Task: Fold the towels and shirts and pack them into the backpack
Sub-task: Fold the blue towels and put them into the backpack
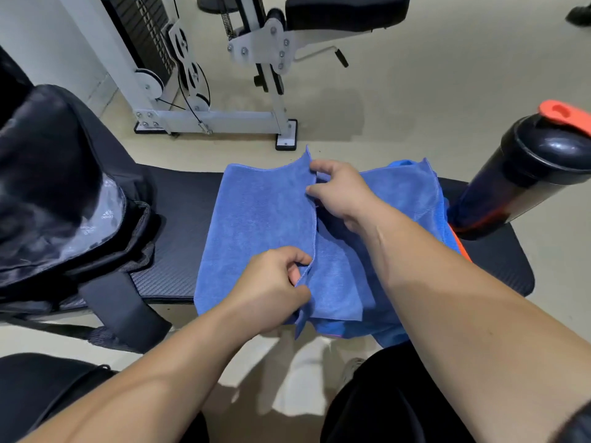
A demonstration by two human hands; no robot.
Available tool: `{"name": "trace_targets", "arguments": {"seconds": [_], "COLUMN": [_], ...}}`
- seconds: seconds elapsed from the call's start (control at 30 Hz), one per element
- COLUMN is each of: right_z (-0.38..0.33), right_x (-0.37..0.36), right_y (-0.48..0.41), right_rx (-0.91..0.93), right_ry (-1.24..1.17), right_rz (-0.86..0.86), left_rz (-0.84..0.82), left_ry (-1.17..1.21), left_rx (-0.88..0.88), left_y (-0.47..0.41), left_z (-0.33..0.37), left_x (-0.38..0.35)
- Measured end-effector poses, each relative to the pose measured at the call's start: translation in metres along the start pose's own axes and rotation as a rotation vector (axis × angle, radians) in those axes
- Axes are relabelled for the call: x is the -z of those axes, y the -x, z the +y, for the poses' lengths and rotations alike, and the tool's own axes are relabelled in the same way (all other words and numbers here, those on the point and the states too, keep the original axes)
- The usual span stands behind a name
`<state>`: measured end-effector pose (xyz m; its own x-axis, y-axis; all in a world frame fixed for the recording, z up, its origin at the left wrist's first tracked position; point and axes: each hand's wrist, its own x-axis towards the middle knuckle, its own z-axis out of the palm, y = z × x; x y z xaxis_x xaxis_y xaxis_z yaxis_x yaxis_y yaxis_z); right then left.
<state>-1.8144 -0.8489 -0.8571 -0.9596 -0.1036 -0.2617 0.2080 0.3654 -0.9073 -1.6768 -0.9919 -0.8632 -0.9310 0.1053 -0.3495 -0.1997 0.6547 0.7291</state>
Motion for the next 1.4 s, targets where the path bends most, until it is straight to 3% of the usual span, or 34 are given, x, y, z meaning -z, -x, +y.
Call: {"name": "trace_targets", "arguments": {"seconds": [0.17,0.37,0.53,0.67,0.8,1.03,1.23,1.4], "right_z": [-0.010,0.001,0.034,0.050,0.034,0.000,-0.010,-0.016], "right_x": [0.026,0.067,0.078,0.066,0.043,-0.040,-0.099,-0.114], "right_y": [0.009,0.011,0.010,0.013,0.019,0.024,0.016,0.009], "right_rx": [0.108,0.098,0.138,0.098,0.206,0.327,0.263,0.201], "right_ry": [0.061,0.193,0.632,0.845,1.015,0.945,0.967,1.108], "right_rz": [0.020,0.136,0.144,0.186,0.374,-0.087,-0.194,-0.161], "left_rz": [0.014,-0.027,-0.104,-0.154,0.013,0.414,0.274,0.193], "left_ry": [0.036,0.013,0.048,0.157,0.124,-0.226,-0.453,-0.361], "left_rx": [-0.064,-0.128,-0.090,-0.063,-0.069,0.037,0.166,0.161], "left_y": [0.001,-0.015,-0.023,-0.016,-0.009,0.002,0.009,0.005], "left_z": [0.024,0.052,0.052,0.036,0.010,-0.053,-0.076,-0.074], "left_x": [-0.002,-0.042,-0.075,-0.072,-0.034,0.039,0.045,0.047]}}
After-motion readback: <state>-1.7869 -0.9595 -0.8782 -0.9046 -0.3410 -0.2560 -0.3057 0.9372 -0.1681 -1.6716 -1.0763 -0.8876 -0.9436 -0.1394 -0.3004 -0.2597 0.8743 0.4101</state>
